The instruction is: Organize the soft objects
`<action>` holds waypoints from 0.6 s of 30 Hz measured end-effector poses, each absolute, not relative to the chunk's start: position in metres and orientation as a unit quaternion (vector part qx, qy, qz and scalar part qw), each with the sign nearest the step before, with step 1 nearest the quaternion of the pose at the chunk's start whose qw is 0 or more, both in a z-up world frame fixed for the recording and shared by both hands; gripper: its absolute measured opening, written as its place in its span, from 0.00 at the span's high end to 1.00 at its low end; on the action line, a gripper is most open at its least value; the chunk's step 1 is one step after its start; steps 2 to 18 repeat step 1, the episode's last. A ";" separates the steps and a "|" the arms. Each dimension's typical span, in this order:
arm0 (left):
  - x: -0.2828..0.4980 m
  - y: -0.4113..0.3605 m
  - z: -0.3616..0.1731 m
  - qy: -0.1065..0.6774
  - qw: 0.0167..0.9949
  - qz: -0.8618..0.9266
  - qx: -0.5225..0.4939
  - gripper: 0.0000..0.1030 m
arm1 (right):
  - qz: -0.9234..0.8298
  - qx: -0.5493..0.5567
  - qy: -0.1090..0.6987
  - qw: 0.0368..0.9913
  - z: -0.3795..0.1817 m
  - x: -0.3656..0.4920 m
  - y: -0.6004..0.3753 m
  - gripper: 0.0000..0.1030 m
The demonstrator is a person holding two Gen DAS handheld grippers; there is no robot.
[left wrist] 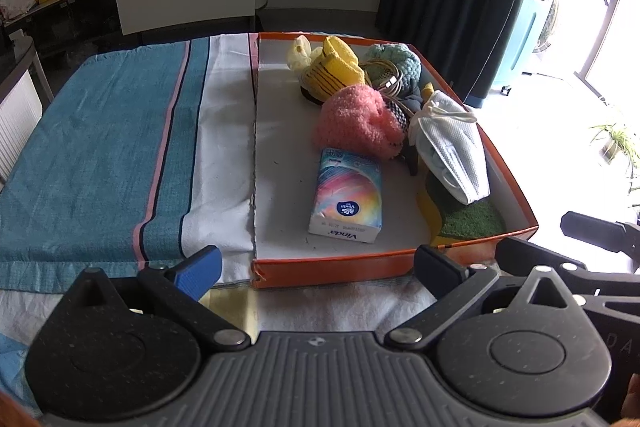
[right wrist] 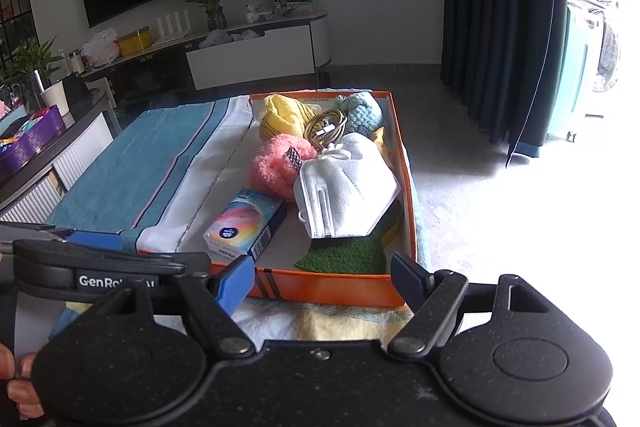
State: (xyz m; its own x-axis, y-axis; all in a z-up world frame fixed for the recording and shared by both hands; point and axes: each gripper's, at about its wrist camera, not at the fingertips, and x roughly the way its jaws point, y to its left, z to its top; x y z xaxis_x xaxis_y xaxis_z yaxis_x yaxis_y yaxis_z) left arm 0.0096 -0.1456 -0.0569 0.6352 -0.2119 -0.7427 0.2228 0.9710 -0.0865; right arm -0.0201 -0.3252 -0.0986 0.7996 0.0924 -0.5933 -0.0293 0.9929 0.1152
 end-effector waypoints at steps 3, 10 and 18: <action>0.010 -0.146 -0.057 0.410 0.904 -0.119 0.006 0.00 | 0.032 0.050 0.315 0.947 -0.099 -0.020 -0.325 0.13; 0.010 -0.146 -0.057 0.410 0.904 -0.119 0.006 0.00 | 0.032 0.050 0.315 0.947 -0.099 -0.020 -0.325 0.13; 0.010 -0.146 -0.057 0.410 0.904 -0.119 0.006 0.00 | 0.032 0.050 0.315 0.947 -0.099 -0.020 -0.325 0.13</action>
